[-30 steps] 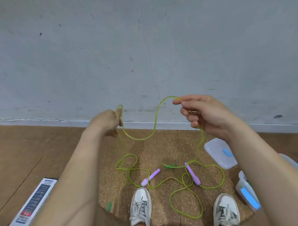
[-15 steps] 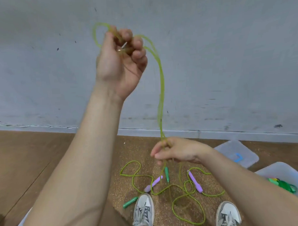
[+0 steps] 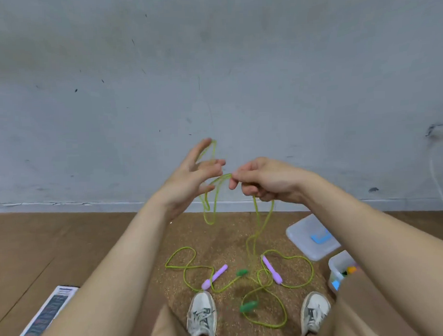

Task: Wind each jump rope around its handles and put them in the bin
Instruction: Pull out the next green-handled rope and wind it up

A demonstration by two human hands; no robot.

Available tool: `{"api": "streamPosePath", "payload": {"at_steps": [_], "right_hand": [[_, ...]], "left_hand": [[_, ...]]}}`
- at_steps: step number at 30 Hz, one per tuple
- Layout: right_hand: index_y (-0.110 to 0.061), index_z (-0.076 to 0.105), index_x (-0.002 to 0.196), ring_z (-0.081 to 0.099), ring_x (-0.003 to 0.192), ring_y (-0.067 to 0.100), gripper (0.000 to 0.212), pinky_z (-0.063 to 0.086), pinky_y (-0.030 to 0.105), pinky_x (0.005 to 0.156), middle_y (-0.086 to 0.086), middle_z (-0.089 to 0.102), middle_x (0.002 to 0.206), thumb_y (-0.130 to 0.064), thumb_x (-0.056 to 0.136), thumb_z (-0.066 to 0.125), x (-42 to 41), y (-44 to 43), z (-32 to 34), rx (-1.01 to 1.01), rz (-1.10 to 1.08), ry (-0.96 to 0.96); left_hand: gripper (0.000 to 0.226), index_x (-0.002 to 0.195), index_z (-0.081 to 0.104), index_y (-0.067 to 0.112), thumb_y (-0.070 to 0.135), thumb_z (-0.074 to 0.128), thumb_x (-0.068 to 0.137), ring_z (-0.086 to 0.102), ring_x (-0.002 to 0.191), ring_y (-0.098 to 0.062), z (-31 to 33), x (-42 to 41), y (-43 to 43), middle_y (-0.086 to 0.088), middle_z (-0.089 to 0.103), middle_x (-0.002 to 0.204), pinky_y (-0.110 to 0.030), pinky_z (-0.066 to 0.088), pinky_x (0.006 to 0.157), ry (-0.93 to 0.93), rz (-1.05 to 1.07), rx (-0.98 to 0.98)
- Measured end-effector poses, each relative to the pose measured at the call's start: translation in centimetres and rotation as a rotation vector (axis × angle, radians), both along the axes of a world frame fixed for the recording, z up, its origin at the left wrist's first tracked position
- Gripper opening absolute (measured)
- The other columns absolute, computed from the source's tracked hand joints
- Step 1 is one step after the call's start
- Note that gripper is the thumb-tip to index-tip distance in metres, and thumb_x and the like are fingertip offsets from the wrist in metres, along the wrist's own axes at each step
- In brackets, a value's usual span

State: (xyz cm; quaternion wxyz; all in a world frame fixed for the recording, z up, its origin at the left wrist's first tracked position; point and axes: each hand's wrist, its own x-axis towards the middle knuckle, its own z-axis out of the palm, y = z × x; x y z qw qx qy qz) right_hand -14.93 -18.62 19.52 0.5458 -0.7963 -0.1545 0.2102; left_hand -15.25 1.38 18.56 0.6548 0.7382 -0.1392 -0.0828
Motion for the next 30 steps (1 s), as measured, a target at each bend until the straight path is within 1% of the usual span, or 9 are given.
{"api": "streamPosePath", "payload": {"at_steps": [4,6,9,11,16,20,23,25,30], "right_hand": [[-0.015,0.061,0.075,0.024,0.044,0.008,0.024,0.013,0.024,0.044,-0.005,0.042,0.051,-0.021,0.096,0.051,-0.7,0.4,2.4,-0.171,0.059,-0.093],[-0.017,0.063,0.071,0.027,0.047,0.008,0.024,0.014,0.025,0.046,-0.004,0.045,0.056,-0.023,0.093,0.058,-0.9,-0.3,2.6,-0.234,0.098,-0.057],[-0.018,0.059,0.069,0.035,0.051,0.007,0.025,0.019,0.023,0.047,-0.003,0.053,0.061,-0.023,0.093,0.060,-1.5,-1.0,1.9,-0.204,0.120,0.012],[-0.018,0.058,0.068,0.042,0.056,0.005,0.025,0.028,0.021,0.051,-0.002,0.059,0.064,-0.021,0.092,0.061,-1.8,-1.1,0.5,-0.216,0.101,0.018],[-0.020,0.053,0.062,0.041,0.059,0.006,0.033,0.031,0.022,0.057,0.000,0.066,0.070,-0.017,0.095,0.056,-2.7,-3.4,-5.0,-0.251,0.131,0.146],[-0.020,0.049,0.068,0.036,0.066,0.014,0.030,0.028,0.026,0.058,0.001,0.071,0.073,-0.022,0.099,0.053,-3.2,-6.2,-7.9,-0.239,0.134,0.250],[-0.018,0.052,0.072,0.040,0.064,0.016,0.030,0.027,0.028,0.056,0.005,0.069,0.070,-0.026,0.100,0.050,-2.9,-7.9,-8.9,-0.253,0.144,0.299],[-0.016,0.052,0.072,0.059,0.064,0.020,0.034,0.035,0.028,0.058,0.006,0.062,0.062,-0.028,0.102,0.046,-2.6,-8.6,-9.3,-0.214,0.096,0.331],[-0.010,0.051,0.078,0.065,0.054,0.022,0.030,0.058,0.032,0.054,0.006,0.047,0.054,-0.025,0.102,0.042,-1.1,-6.6,-8.1,0.296,-0.263,0.453]], "left_hand": [[0.030,0.115,0.061,0.024,0.042,0.054,0.092,0.047,0.059,-0.007,0.8,-2.5,-2.4,0.009,0.053,0.069,-0.024,0.045,0.060,-0.092,-0.185,0.235],[0.023,0.092,0.069,0.017,0.035,0.054,0.094,0.033,0.049,-0.002,1.7,-2.5,-1.8,0.015,0.039,0.050,-0.017,0.031,0.047,-0.229,-0.072,0.416],[0.027,0.071,0.069,0.017,0.029,0.058,0.093,0.032,0.043,-0.006,3.0,-1.7,-0.6,0.008,0.036,0.044,-0.023,0.026,0.047,-0.473,0.157,0.591],[0.031,0.064,0.062,0.022,0.026,0.057,0.094,0.033,0.041,-0.006,4.0,-0.8,0.3,0.008,0.038,0.042,-0.024,0.028,0.046,-0.540,0.356,0.466],[0.033,0.072,0.050,0.019,0.029,0.040,0.102,0.022,0.034,-0.005,7.3,2.1,6.1,0.012,0.027,0.038,-0.016,0.018,0.037,-0.297,0.833,-0.503],[0.032,0.077,0.044,0.018,0.034,0.035,0.103,0.023,0.034,-0.008,6.7,4.3,11.6,0.009,0.027,0.046,-0.016,0.020,0.038,-0.178,1.079,-0.845],[0.031,0.076,0.042,0.019,0.035,0.035,0.101,0.023,0.033,-0.009,5.3,5.6,13.7,0.006,0.024,0.056,-0.014,0.019,0.040,-0.092,1.190,-0.911],[0.031,0.075,0.042,0.019,0.034,0.035,0.102,0.022,0.032,-0.009,4.1,6.6,13.8,0.007,0.024,0.052,-0.014,0.019,0.039,-0.044,1.208,-0.868],[0.032,0.072,0.047,0.019,0.023,0.034,0.101,0.025,0.027,-0.006,-1.8,9.3,9.8,0.006,0.029,0.041,-0.016,0.020,0.040,0.087,0.999,-0.409]]}}
